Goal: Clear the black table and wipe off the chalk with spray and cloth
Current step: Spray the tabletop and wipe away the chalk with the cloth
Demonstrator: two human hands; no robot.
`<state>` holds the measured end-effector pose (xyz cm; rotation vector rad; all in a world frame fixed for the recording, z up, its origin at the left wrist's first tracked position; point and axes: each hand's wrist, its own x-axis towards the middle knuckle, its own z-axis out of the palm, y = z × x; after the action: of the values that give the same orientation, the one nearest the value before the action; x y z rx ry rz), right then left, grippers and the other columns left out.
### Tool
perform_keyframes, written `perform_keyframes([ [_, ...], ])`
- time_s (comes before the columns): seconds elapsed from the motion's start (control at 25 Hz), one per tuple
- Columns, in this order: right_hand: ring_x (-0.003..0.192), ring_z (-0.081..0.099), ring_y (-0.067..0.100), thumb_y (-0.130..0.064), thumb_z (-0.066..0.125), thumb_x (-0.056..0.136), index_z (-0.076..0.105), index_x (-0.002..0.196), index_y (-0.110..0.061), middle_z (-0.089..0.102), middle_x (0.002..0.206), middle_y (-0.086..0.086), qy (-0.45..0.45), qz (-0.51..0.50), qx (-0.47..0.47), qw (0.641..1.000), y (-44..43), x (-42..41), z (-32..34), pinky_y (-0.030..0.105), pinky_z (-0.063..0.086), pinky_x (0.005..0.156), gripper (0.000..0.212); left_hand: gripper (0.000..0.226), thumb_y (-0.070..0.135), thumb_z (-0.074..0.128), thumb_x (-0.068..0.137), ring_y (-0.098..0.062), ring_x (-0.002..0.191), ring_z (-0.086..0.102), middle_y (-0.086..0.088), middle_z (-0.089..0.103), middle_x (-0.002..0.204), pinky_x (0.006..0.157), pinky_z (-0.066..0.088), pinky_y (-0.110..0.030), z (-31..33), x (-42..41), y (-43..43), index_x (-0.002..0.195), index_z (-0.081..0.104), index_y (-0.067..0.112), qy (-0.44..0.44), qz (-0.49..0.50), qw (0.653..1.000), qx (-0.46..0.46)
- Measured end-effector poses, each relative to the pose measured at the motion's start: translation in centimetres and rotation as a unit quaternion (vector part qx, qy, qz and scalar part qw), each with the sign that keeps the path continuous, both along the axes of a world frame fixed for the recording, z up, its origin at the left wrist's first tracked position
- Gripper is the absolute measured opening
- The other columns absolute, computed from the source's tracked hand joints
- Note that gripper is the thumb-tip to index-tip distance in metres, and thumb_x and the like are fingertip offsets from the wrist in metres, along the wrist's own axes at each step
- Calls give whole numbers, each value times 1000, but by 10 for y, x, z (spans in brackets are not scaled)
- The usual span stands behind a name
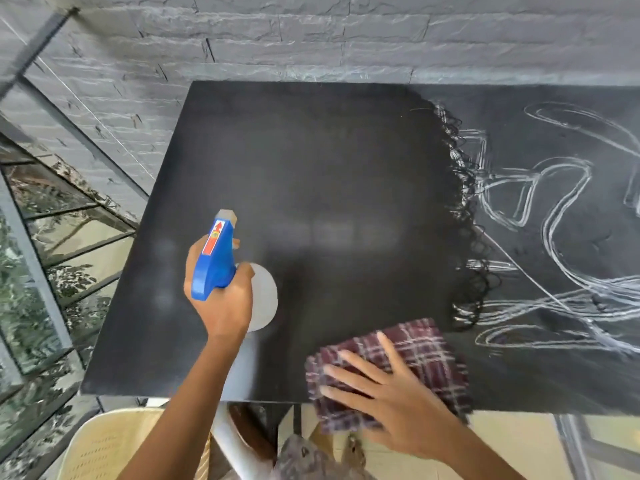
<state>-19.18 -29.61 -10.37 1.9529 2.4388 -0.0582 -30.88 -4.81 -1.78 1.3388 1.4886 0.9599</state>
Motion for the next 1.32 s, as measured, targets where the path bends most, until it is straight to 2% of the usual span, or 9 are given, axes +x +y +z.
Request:
perform_keyframes([
  [0.16, 143, 20, 17, -40, 38, 86, 16, 146, -37, 27, 154, -7, -19, -217, 22, 976, -8, 66, 12, 65, 13, 108, 64, 42, 14, 62, 80, -24, 94, 55, -16, 55, 105, 87, 46, -38, -6, -35, -34, 118, 48, 4, 13, 0, 999, -39],
  [0.28, 145, 7, 19, -41, 29, 96, 11, 148, -31, 10, 158, -6, 8, -399, 14, 917, 68, 71, 21, 68, 6, 108, 56, 38, 11, 59, 83, -21, 90, 52, -13, 53, 99, 81, 44, -33, -3, -39, -46, 118, 48, 2, -1, 9, 999, -41],
  [0.44, 146, -3, 22, -46, 14, 94, 9, 148, -31, 6, 159, -5, 3, -229, -26, 973, 90, -13, 18, 70, -6, 106, 56, 21, 8, 57, 84, -14, 79, 51, -9, 51, 95, 77, 42, -29, 6, -37, -53, 103, 50, 12, -15, -12, 999, -26],
  [0.6, 145, 10, 17, -47, 27, 91, 14, 146, -37, 19, 155, -9, 18, -38, -16, 999, 3, -50, 16, 68, 6, 107, 57, 25, 6, 55, 85, -12, 78, 53, 0, 54, 89, 82, 44, -29, 12, -38, -57, 91, 49, 29, -28, -53, 998, -1],
  [0.8, 145, -8, 14, -46, 15, 95, 5, 146, -39, 4, 157, -12, 39, -275, -37, 960, 20, -17, 21, 66, -3, 110, 53, 45, 15, 57, 87, -16, 96, 52, -9, 52, 122, 74, 43, -17, 11, -40, -54, 128, 42, 12, -14, -74, 996, -41],
  [0.96, 144, -14, 17, -49, 10, 94, 6, 146, -37, 0, 157, -11, 58, -178, -51, 981, 47, -74, 21, 67, -13, 106, 54, 31, 8, 56, 85, -7, 82, 54, 9, 58, 101, 79, 42, -25, 11, -46, -57, 114, 51, 18, -36, -74, 997, -3],
  [1.08, 145, 5, 15, -47, 25, 93, 18, 146, -37, 15, 155, -12, 55, -116, -18, 992, 2, -73, 11, 69, 3, 107, 54, 41, 14, 57, 87, -14, 90, 52, -4, 54, 115, 77, 43, -22, 10, -46, -55, 126, 44, 14, -26, -68, 997, -39],
  [1.2, 144, 13, 14, -43, 27, 91, 15, 146, -38, 19, 155, -13, 34, -220, 0, 975, -31, -16, 11, 70, 22, 104, 57, 48, 17, 57, 88, -17, 97, 51, -7, 51, 117, 81, 44, -24, 8, -44, -55, 131, 38, 12, -14, -74, 995, -60],
  [1.32, 145, 5, 14, -44, 19, 95, 11, 147, -36, 11, 157, -10, 26, -370, -33, 928, 2, 41, 16, 69, 9, 108, 54, 45, 15, 57, 88, -16, 96, 51, 1, 51, 109, 86, 45, -28, 6, -45, -54, 129, 40, 13, -17, -75, 996, -48],
])
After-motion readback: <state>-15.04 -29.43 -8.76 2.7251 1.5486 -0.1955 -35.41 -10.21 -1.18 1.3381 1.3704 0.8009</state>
